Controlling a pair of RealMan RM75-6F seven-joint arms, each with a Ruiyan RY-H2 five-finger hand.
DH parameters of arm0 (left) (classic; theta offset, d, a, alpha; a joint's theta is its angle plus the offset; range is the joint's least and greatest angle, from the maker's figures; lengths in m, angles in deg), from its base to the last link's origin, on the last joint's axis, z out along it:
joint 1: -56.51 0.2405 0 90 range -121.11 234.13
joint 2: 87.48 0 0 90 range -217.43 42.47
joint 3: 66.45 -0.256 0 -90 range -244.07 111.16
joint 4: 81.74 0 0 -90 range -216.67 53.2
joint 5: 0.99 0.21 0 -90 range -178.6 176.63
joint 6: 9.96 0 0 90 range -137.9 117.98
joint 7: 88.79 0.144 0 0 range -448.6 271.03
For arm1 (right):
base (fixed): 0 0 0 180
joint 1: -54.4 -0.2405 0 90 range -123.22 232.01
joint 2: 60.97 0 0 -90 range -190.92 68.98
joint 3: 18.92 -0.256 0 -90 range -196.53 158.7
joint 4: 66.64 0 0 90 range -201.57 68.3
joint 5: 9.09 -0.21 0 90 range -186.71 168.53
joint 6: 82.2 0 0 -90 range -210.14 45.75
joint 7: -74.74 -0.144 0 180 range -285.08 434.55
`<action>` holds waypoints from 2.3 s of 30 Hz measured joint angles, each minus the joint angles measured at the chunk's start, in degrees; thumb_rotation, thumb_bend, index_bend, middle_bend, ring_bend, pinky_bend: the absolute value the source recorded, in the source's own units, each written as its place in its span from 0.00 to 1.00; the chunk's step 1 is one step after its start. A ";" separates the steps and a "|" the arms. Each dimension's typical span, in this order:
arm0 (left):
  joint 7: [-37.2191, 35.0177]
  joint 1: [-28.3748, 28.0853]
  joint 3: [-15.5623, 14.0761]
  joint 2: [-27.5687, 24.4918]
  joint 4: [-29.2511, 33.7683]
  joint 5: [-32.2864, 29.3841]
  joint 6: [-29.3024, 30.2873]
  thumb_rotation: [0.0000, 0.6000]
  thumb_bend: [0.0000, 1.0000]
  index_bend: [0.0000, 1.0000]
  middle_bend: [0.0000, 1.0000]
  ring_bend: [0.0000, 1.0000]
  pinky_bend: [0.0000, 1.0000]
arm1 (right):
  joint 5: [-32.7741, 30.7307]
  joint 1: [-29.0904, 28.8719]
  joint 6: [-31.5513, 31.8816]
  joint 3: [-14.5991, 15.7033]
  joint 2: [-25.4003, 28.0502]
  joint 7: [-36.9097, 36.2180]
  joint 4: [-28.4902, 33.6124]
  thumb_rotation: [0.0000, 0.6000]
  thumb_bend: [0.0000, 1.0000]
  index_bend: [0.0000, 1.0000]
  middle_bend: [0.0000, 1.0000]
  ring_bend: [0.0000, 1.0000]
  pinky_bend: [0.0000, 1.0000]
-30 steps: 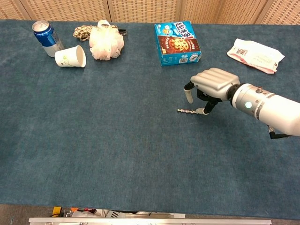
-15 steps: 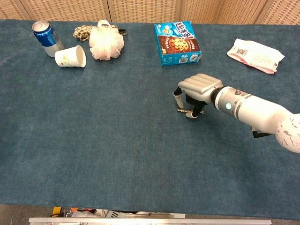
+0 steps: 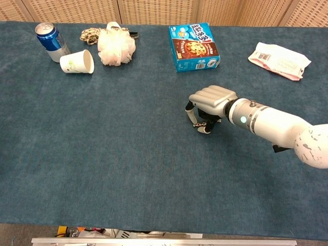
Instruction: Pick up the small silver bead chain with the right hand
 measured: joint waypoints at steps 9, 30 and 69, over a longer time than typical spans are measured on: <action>-0.06 0.10 0.01 0.01 -0.05 0.11 0.21 1.00 0.32 0.08 0.14 0.14 0.03 | -0.81 -0.70 1.28 0.97 0.28 -0.42 -0.02 1.00 0.25 0.56 0.97 1.00 1.00; -0.27 0.12 0.08 0.10 -0.28 0.13 0.27 1.00 0.32 0.08 0.13 0.14 0.03 | -1.65 -1.42 2.79 2.12 0.12 -1.12 -0.52 1.00 0.25 0.56 0.97 1.00 1.00; -0.22 0.33 0.15 0.08 -0.21 0.62 0.88 1.00 0.32 0.08 0.13 0.14 0.03 | 3.49 1.57 6.93 1.64 7.79 -9.88 7.57 1.00 0.48 0.66 0.98 1.00 1.00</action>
